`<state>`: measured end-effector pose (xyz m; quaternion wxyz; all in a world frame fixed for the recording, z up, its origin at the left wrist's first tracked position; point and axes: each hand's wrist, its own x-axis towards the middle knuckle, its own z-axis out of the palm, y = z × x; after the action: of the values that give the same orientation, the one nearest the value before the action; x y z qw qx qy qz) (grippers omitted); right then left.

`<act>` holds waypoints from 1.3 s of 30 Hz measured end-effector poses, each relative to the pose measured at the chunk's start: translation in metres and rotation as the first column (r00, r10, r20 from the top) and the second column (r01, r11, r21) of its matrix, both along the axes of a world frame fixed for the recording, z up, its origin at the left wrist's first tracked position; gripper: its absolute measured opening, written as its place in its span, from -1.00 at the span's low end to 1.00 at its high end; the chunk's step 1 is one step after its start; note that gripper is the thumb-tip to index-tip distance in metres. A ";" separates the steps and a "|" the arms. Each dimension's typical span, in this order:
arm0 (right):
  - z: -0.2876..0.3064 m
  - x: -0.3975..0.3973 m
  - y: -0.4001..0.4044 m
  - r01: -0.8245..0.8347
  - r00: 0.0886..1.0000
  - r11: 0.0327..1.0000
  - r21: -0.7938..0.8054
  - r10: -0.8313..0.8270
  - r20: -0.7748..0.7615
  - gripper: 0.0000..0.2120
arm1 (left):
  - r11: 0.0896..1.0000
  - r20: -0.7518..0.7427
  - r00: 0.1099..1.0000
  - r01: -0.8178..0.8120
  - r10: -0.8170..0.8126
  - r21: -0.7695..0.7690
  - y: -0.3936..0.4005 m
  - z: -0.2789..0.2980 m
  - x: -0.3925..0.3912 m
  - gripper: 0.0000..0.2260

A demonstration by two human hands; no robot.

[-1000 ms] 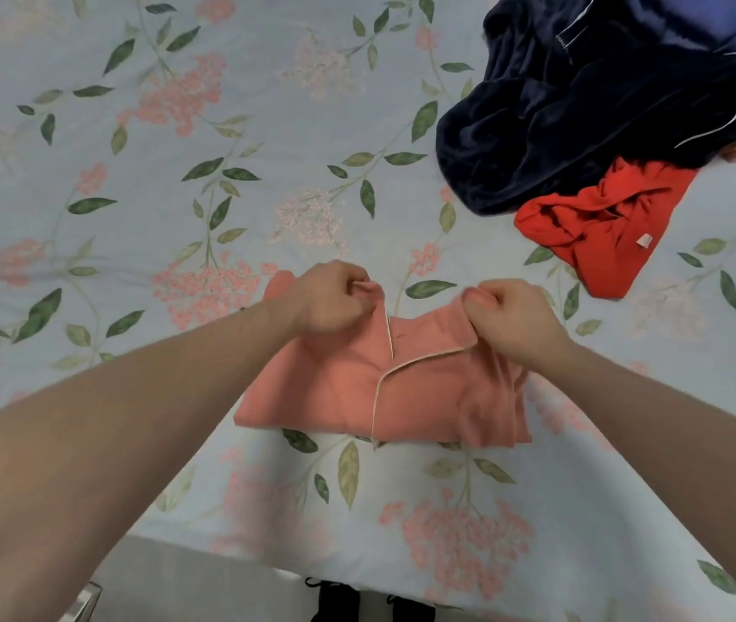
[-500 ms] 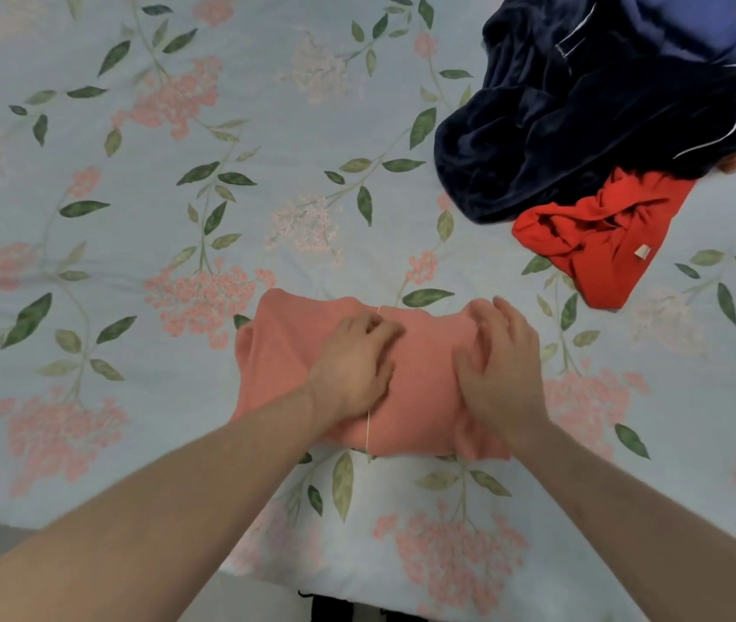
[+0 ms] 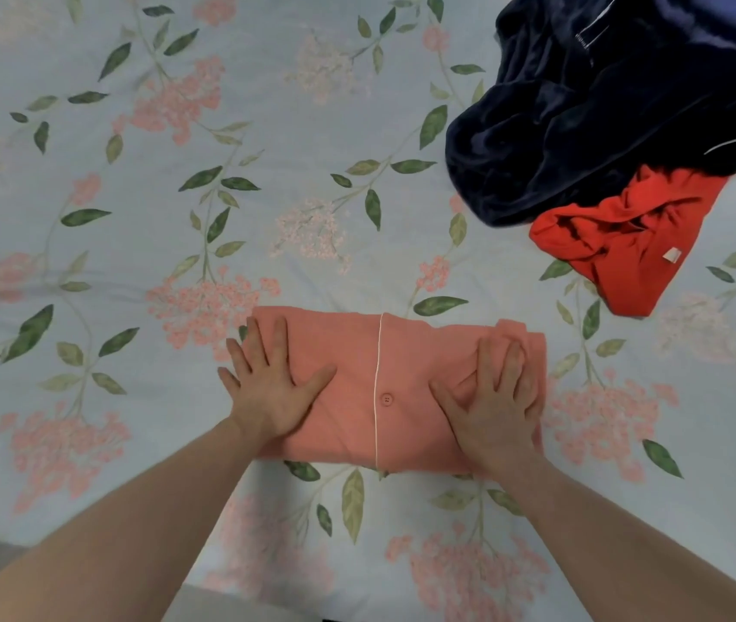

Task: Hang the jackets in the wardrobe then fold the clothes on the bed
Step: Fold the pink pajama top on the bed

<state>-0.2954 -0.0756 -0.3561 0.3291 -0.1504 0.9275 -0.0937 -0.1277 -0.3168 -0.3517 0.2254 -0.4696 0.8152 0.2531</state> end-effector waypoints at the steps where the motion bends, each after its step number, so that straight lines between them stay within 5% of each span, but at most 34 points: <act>1: -0.003 0.000 0.000 -0.006 1.000 1.000 0.007 0.006 0.000 -0.05 | 0.998 0.019 0.999 -0.042 0.042 0.038 -0.001 -0.003 -0.003 -0.01; 9: -0.032 -0.002 -0.008 -0.025 1.000 0.998 0.059 0.024 0.011 -0.01 | 0.984 0.135 0.989 -0.078 0.057 0.160 -0.012 -0.021 -0.016 0.03; 23: -0.027 -0.010 -0.008 -0.020 0.996 0.999 0.048 0.016 0.091 -0.01 | 0.958 0.112 0.990 -0.111 0.084 0.263 -0.022 -0.015 -0.017 0.08; 26: -0.017 -0.011 0.002 -0.011 0.998 0.998 -0.065 0.015 0.063 -0.01 | 0.980 0.005 0.988 -0.156 0.156 0.124 -0.013 0.004 -0.020 -0.07; 29: 0.002 -0.019 0.026 0.009 1.000 0.975 -0.222 -0.015 -0.027 -0.03 | 0.992 -0.128 0.990 0.047 -0.061 -0.115 0.022 0.031 -0.027 -0.20; 33: 0.019 -0.029 0.063 0.247 0.965 0.925 -0.288 -0.260 -0.007 -0.05 | 0.898 -0.337 0.836 0.432 -0.433 -0.084 0.090 0.048 -0.049 -0.24; 35: 0.026 -0.035 0.067 0.475 0.880 0.832 -0.286 -0.453 0.143 0.04 | 0.869 -0.293 0.828 0.494 -0.478 -0.020 0.110 0.035 -0.060 -0.23; 39: 0.033 -0.041 0.059 0.705 0.692 0.672 -0.226 -0.583 0.425 -0.18 | 0.849 -0.123 0.851 0.522 -0.511 0.082 0.119 0.009 -0.065 -0.20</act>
<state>-0.3359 -0.0164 -0.3230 0.3832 0.1492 0.8182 -0.4018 -0.1927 -0.1973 -0.3431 0.2715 -0.2069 0.9059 0.2507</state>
